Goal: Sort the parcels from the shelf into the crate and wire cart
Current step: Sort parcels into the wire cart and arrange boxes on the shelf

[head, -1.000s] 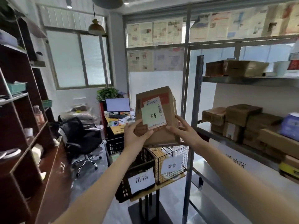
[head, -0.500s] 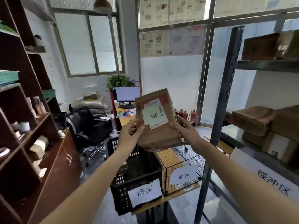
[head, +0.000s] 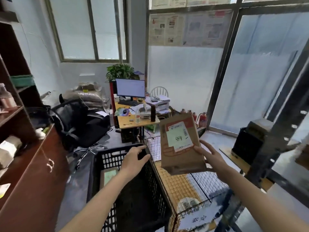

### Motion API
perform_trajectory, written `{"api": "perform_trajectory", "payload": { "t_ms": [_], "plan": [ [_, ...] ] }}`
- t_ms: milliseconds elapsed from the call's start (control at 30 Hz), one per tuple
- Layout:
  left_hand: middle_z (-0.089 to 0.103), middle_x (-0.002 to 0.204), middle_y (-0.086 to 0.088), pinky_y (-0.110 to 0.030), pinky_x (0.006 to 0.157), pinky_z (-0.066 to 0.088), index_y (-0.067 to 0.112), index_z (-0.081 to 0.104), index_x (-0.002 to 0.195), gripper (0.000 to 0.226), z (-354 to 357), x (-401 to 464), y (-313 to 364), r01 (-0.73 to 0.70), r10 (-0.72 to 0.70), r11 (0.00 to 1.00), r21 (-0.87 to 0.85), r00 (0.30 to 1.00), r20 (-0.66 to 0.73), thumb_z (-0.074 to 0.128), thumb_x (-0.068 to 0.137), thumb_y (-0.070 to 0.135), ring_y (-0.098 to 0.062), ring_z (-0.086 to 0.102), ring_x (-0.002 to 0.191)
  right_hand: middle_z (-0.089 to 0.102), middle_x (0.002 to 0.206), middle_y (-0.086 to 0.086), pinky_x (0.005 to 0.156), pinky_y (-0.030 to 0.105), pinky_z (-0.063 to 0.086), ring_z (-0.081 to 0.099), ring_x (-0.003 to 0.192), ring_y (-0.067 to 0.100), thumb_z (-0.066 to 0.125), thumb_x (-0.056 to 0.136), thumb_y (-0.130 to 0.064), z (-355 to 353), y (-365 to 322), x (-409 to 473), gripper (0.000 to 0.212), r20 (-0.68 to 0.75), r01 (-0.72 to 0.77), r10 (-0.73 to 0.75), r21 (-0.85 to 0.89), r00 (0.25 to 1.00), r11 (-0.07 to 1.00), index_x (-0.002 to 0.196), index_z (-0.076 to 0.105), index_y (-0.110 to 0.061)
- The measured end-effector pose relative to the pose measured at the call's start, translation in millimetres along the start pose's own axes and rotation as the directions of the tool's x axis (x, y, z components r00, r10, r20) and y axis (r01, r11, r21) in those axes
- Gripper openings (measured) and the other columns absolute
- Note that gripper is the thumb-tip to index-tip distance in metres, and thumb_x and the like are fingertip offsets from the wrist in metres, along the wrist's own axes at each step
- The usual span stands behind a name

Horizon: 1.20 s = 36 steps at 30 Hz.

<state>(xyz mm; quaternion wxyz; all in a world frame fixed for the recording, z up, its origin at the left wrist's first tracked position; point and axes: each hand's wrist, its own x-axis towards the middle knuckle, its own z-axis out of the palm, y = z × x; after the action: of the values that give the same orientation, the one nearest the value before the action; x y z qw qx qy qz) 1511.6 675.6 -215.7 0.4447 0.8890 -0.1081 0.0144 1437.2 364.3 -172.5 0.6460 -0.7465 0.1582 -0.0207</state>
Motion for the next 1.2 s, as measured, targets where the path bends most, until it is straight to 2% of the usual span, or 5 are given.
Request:
{"api": "perform_trajectory", "payload": {
  "t_ms": [333,533,800,967,1200],
  "plan": [
    [0.043,0.153,0.004,-0.039,0.111,0.041,0.030,0.045,0.150,0.061,84.3,119.6,-80.3,0.079,-0.100,0.982,0.170,0.987,0.122,0.061,0.095,0.053,-0.018,0.041,0.140,0.073,0.116,0.003,0.063,0.035,0.062,0.073,0.099,0.026,0.077,0.084,-0.045,3.3,88.6,158.1,0.063,0.016,-0.139,0.139,-0.016,0.990,0.990,0.141,0.050,-0.044],
    [0.017,0.168,0.006,-0.047,0.124,0.024,0.033,0.030,0.158,0.073,127.6,169.9,-111.9,0.145,-0.178,0.950,0.277,0.979,0.099,0.054,0.095,0.061,-0.019,0.015,0.155,0.071,0.116,0.005,0.060,0.030,0.061,0.071,0.099,0.027,0.083,0.055,-0.060,5.8,150.1,231.3,0.093,0.103,-0.234,0.239,-0.053,0.966,0.971,0.141,0.049,-0.044],
    [0.006,0.170,0.005,-0.038,0.128,0.003,0.027,0.025,0.160,0.070,162.7,222.3,-159.6,0.086,-0.128,0.852,0.516,0.991,0.046,0.042,0.100,0.060,-0.014,-0.001,0.157,0.070,0.120,0.005,0.072,0.035,0.063,0.074,0.096,0.019,0.086,0.067,-0.056,36.2,225.4,317.9,0.090,0.304,-0.321,0.323,-0.058,0.896,0.945,0.146,0.044,-0.042],
    [0.003,0.170,0.009,-0.031,0.125,-0.004,0.035,0.020,0.160,0.068,165.2,229.2,-175.3,0.066,-0.113,0.840,0.538,0.992,0.054,0.039,0.101,0.061,-0.007,-0.007,0.155,0.067,0.127,0.005,0.077,0.037,0.062,0.071,0.107,0.024,0.085,0.070,-0.058,69.2,259.6,356.3,0.088,0.395,-0.356,0.347,-0.052,0.851,0.933,0.146,0.044,-0.046],
    [-0.001,0.169,0.016,-0.034,0.126,0.001,0.039,0.017,0.161,0.066,172.3,224.8,-182.2,0.080,-0.105,0.878,0.472,0.994,0.027,0.032,0.100,0.061,0.002,-0.009,0.152,0.063,0.132,0.004,0.076,0.029,0.059,0.068,0.110,0.022,0.078,0.078,-0.048,83.0,287.9,388.3,0.080,0.444,-0.380,0.377,-0.086,0.813,0.921,0.149,0.040,-0.046]
  ]
}}
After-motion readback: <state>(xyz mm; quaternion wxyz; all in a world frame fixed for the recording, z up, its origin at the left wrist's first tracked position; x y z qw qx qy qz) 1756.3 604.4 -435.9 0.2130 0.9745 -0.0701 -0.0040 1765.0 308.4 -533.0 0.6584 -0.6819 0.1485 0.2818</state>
